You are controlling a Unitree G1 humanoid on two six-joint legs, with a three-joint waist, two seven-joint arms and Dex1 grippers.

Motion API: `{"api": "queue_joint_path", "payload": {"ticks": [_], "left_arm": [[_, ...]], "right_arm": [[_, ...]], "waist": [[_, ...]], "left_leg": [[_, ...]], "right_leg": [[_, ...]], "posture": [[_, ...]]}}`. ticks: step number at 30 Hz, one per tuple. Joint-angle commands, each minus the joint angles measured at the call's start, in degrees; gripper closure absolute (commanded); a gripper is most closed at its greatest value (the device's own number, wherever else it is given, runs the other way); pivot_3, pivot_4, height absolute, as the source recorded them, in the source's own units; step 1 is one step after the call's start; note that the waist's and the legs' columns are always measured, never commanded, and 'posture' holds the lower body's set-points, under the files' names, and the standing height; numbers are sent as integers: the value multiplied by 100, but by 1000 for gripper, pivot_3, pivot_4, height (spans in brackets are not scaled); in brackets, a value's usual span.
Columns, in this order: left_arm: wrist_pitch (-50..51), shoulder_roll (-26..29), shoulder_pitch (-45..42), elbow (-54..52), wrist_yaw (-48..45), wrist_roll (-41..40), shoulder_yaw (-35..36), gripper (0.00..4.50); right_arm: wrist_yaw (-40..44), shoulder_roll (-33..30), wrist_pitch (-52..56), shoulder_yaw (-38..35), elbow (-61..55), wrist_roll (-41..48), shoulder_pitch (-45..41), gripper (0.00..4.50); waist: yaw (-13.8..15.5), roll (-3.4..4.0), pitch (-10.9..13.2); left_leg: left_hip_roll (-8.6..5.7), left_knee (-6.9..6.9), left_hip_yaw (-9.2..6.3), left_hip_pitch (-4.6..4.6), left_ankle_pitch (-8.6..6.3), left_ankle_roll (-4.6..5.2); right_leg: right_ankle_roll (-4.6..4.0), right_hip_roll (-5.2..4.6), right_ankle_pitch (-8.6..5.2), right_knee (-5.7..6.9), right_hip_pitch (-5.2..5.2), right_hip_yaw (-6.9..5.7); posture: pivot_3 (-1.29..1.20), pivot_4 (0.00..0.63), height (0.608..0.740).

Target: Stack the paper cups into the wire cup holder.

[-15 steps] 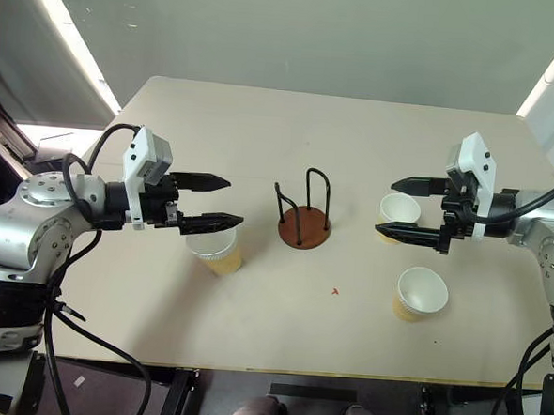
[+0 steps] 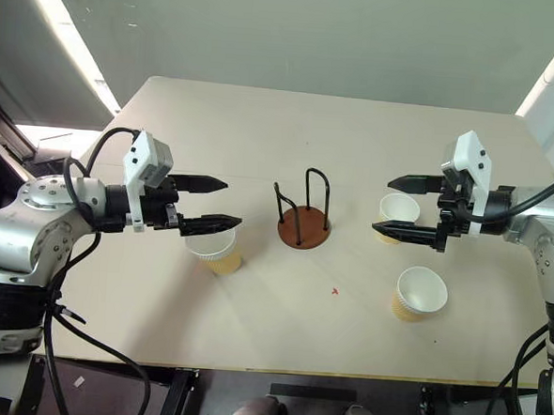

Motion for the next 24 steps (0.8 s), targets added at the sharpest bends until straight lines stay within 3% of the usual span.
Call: {"api": "queue_joint_path", "payload": {"ticks": [1,24], "left_arm": [[-271,-44,-102,66,199,282,-66,0],[-1196,-1235,-1432,1834,393,1249,-790,0]], "right_arm": [[24,-38,-40,-93,-116,35,-137,25],[-205,-213,141,-357,-437,133,130,25]], "waist": [[7,0,0],[30,-1,1]], "left_leg": [[0,0,-1,0,0,0],[-1,2,0,-2,0,0]], "right_leg": [[0,0,0,0,0,0],[0,-1,0,3,2,0]], "posture": [[0,150,740],[0,150,740]]}}
